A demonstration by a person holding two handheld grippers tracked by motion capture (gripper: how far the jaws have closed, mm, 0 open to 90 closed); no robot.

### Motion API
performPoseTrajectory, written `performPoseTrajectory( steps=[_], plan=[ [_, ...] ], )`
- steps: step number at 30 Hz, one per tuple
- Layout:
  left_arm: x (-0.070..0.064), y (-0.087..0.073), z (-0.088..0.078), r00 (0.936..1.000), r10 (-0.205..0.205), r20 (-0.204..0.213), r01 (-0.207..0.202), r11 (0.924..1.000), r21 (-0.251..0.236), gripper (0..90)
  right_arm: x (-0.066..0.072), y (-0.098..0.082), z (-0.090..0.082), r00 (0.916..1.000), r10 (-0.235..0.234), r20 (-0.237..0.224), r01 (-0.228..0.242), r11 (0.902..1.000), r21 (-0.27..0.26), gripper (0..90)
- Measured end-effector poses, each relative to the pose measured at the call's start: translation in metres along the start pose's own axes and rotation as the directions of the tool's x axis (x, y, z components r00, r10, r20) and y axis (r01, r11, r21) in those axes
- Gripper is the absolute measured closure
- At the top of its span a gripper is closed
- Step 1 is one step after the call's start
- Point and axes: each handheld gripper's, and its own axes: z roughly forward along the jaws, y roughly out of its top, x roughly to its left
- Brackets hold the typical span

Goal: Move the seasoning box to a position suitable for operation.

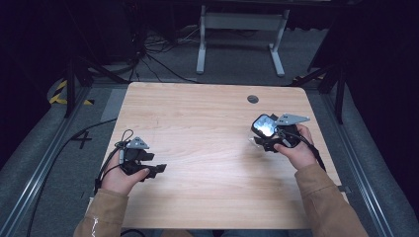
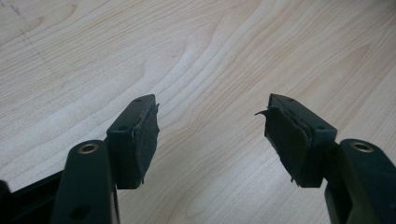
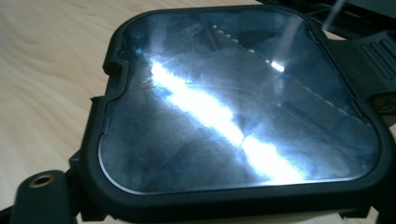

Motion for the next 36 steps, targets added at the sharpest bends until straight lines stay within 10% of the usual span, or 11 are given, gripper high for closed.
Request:
performPoseTrajectory(
  steps=[7,17,36],
  plan=[
    [0.000,0.000,-0.002,1.0000,0.005,0.000,-0.005,1.0000,0.000,35.4,0.027,0.018,-0.007,0.9804,-0.111,-0.163,0.110,0.9938,-0.017,15.7],
    [0.000,0.000,-0.002,0.9999,0.010,0.003,-0.010,0.9999,-0.001,35.4,0.058,0.018,-0.002,0.9038,-0.218,-0.368,0.223,0.9744,-0.027,15.7],
    [-0.001,0.001,-0.002,0.9998,0.019,0.005,-0.019,0.9998,-0.007,35.1,0.093,-0.005,0.029,0.8375,-0.273,-0.473,0.319,0.9477,0.017,15.7]
  ],
)
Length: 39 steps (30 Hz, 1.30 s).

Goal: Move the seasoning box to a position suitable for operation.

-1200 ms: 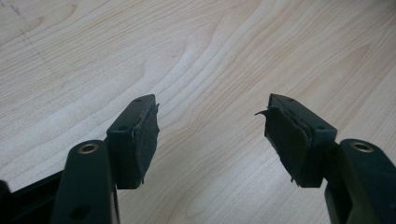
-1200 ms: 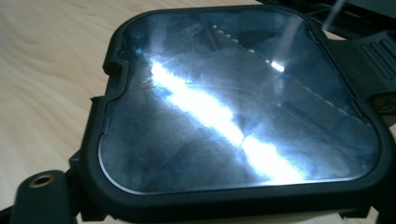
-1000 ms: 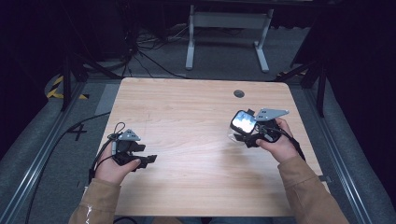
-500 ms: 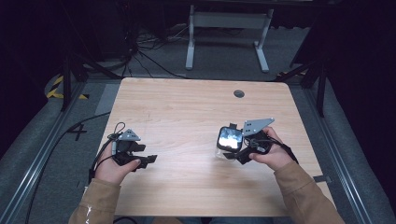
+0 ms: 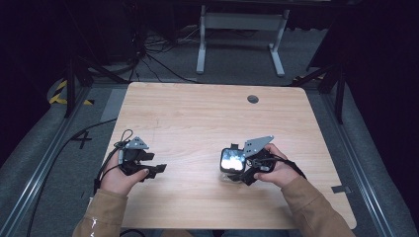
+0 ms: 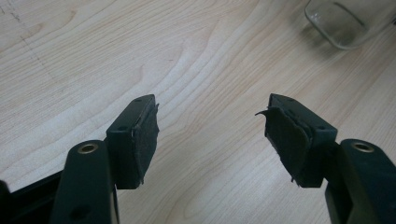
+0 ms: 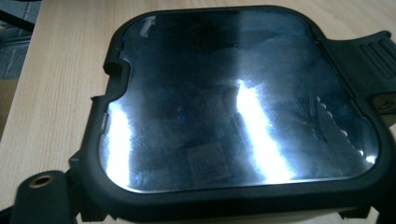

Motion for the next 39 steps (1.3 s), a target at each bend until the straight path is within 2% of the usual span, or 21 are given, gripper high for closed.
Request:
performPoseTrajectory(
  steps=[3,7,11,17,24,27,31,32,39],
  plan=[
    [-0.001,0.000,0.000,1.0000,-0.006,0.003,0.006,1.0000,0.004,35.1,0.001,-0.003,0.007,0.9998,-0.006,-0.021,0.006,0.9999,0.010,15.7],
    [0.000,-0.001,0.001,1.0000,-0.007,-0.002,0.007,1.0000,0.000,35.1,0.004,-0.005,0.014,0.9994,-0.032,-0.017,0.032,0.9985,0.045,15.6],
    [-0.001,-0.001,0.002,1.0000,0.000,0.004,0.000,1.0000,0.007,35.0,0.001,-0.006,0.015,0.9986,-0.016,-0.051,0.018,0.9991,0.040,15.5],
    [0.000,-0.001,0.002,1.0000,0.000,0.005,0.000,1.0000,0.009,35.0,-0.001,-0.007,0.014,0.9974,-0.031,-0.064,0.034,0.9983,0.046,15.2],
    [-0.001,-0.002,0.003,0.9999,-0.001,0.010,0.001,1.0000,0.006,34.9,0.000,-0.008,0.015,0.9982,0.030,-0.053,-0.026,0.9962,0.083,12.6],
    [-0.001,-0.001,0.003,0.9999,-0.001,0.012,0.001,0.9999,0.012,34.9,0.001,-0.008,0.014,0.9985,0.037,-0.041,-0.033,0.9952,0.092,13.0],
    [-0.002,0.000,0.006,0.9999,-0.004,0.011,0.004,0.9999,0.014,34.9,0.004,-0.009,0.009,0.9983,0.058,-0.012,-0.056,0.9931,0.103,14.0],
    [-0.002,0.000,0.006,0.9998,0.007,0.016,-0.007,0.9999,0.015,34.9,0.005,-0.009,0.007,0.9985,0.055,-0.007,-0.054,0.9930,0.105,14.3],
    [-0.004,0.003,0.006,0.9997,0.011,0.022,-0.011,0.9999,0.009,34.8,0.005,-0.013,-0.006,0.9957,0.093,0.002,-0.092,0.9863,0.137,15.9]
  ],
)
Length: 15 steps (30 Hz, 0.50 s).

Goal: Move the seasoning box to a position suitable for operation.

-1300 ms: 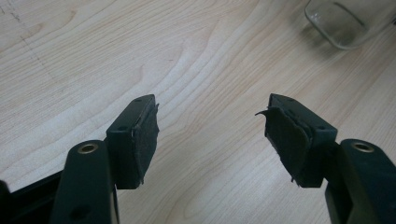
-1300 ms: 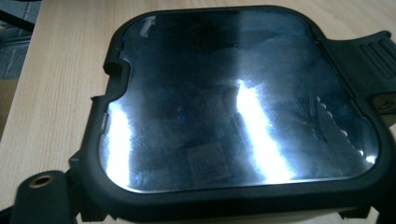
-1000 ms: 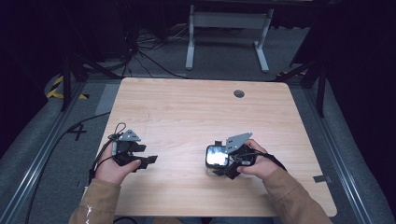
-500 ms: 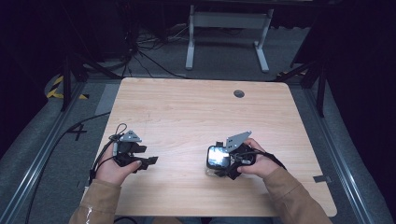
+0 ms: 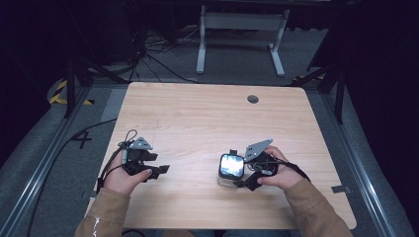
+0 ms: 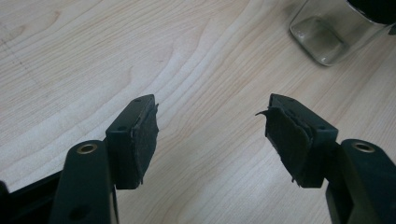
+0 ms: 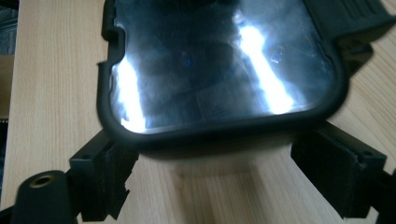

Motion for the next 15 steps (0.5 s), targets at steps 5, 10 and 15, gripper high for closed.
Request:
performPoseTrajectory(
  steps=[5,10,15],
  plan=[
    [-0.002,0.004,0.001,0.9998,0.015,0.012,-0.015,0.9999,-0.004,34.8,0.004,-0.006,-0.021,0.9985,0.035,0.043,-0.034,0.9993,-0.012,18.4],
    [-0.005,0.008,0.002,0.9996,0.020,0.021,-0.020,0.9998,-0.004,34.9,0.010,-0.006,-0.044,0.9974,0.048,0.054,-0.043,0.9945,-0.096,23.6],
    [-0.007,0.011,0.006,0.9989,0.034,0.032,-0.033,0.9994,-0.004,34.9,0.016,-0.003,-0.063,0.9933,0.051,0.104,-0.031,0.9811,-0.191,51.9]
  ],
)
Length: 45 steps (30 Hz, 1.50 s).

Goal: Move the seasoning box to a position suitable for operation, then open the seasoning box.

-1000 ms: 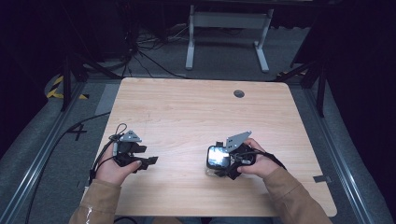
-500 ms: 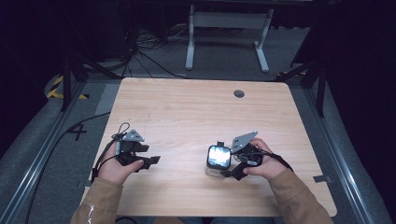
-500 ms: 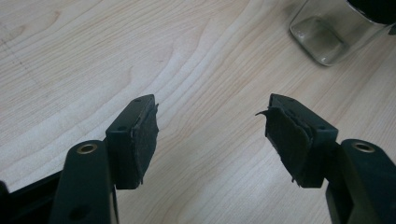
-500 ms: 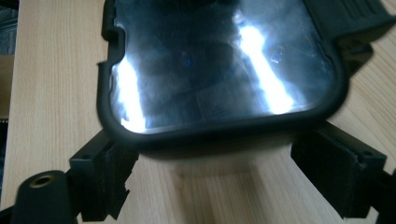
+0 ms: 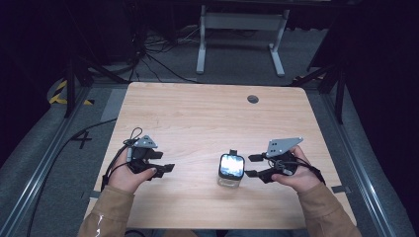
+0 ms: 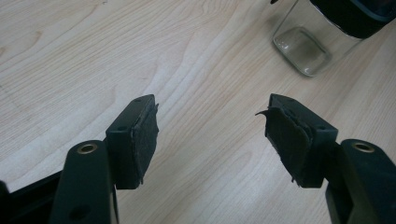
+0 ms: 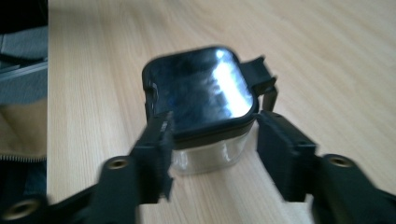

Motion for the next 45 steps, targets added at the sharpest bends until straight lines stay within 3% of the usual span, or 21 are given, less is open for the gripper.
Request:
performPoseTrajectory(
  steps=[1,2,4,5,6,7,8,16,21,24,28,34,45],
  plan=[
    [-0.001,0.000,0.001,1.0000,-0.005,0.002,0.005,1.0000,-0.003,34.9,0.001,0.002,-0.003,0.9999,0.010,0.011,-0.010,0.9998,-0.018,59.5],
    [-0.001,0.000,0.001,1.0000,-0.005,0.002,0.005,1.0000,-0.003,34.9,0.001,0.002,-0.003,0.9999,0.010,0.011,-0.010,0.9998,-0.018,59.5],
    [-0.001,0.001,0.002,1.0000,-0.001,0.002,0.001,1.0000,0.002,34.9,0.002,0.005,-0.009,0.9996,0.027,0.012,-0.026,0.9976,-0.064,68.9],
    [-0.002,0.000,0.002,1.0000,-0.001,0.003,0.001,1.0000,0.003,34.9,0.002,0.009,-0.014,0.9987,0.043,0.027,-0.041,0.9954,-0.086,79.4],
    [-0.002,0.000,0.002,1.0000,-0.001,0.003,0.001,1.0000,0.003,34.9,0.002,0.009,-0.014,0.9987,0.043,0.027,-0.041,0.9954,-0.086,79.4],
    [-0.002,0.001,0.002,1.0000,0.004,0.003,-0.004,1.0000,0.001,34.9,0.001,0.013,-0.016,0.9975,0.057,0.042,-0.052,0.9924,-0.111,88.4],
    [-0.002,0.001,0.001,1.0000,0.007,0.000,-0.007,1.0000,0.003,35.0,0.001,0.014,-0.017,0.9974,0.059,0.040,-0.054,0.9919,-0.115,89.5],
    [-0.004,-0.001,-0.001,1.0000,0.006,-0.006,-0.006,1.0000,0.000,35.2,-0.002,0.019,-0.012,0.9941,0.088,0.062,-0.079,0.9866,-0.143,90.0],
    [-0.004,-0.001,0.002,1.0000,-0.001,-0.001,0.001,1.0000,0.008,35.2,-0.012,0.024,-0.006,0.9908,0.111,0.078,-0.101,0.9874,-0.123,90.0],
    [-0.004,-0.002,0.003,0.9999,0.014,0.006,-0.014,0.9998,0.013,35.3,-0.020,0.030,0.003,0.9896,0.126,0.069,-0.119,0.9882,-0.096,90.0],
    [-0.004,-0.003,0.002,1.0000,0.003,0.005,-0.003,1.0000,0.008,35.4,-0.029,0.034,0.022,0.9901,0.131,0.049,-0.129,0.9905,-0.048,90.0],
    [-0.005,-0.003,0.002,0.9998,0.013,0.017,-0.013,0.9999,0.005,37.0,-0.034,0.036,0.036,0.9907,0.134,0.027,-0.133,0.9907,-0.028,90.0],
    [-0.007,-0.005,-0.001,0.9995,0.017,0.026,-0.017,0.9999,0.000,40.6,-0.037,0.036,0.043,0.9915,0.127,0.029,-0.127,0.9919,-0.003,90.0]
  ],
)
